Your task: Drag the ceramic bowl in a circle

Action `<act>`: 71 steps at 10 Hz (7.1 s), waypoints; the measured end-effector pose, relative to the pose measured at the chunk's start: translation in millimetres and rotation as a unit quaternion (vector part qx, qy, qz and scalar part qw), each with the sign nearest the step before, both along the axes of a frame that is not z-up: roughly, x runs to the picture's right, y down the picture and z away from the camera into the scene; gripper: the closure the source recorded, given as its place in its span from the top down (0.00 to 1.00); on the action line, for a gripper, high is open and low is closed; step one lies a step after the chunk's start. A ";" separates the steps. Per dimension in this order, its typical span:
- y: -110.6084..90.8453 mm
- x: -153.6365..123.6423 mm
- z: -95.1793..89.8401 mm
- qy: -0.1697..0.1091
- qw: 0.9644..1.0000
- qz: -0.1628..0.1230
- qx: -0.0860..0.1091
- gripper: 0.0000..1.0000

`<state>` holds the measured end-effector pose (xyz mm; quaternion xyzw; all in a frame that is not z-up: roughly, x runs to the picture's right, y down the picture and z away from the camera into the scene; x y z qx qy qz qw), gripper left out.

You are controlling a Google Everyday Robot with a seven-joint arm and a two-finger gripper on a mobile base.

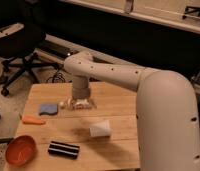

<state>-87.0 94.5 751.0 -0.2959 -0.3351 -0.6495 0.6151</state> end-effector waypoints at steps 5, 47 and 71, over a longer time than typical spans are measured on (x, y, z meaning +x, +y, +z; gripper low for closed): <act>0.0 0.0 0.0 0.000 1.000 0.000 0.000 0.80; 187.4 -251.0 -101.2 -0.243 0.934 -0.251 0.078 0.80; 174.7 -317.7 6.6 -0.232 0.915 -0.322 0.073 0.00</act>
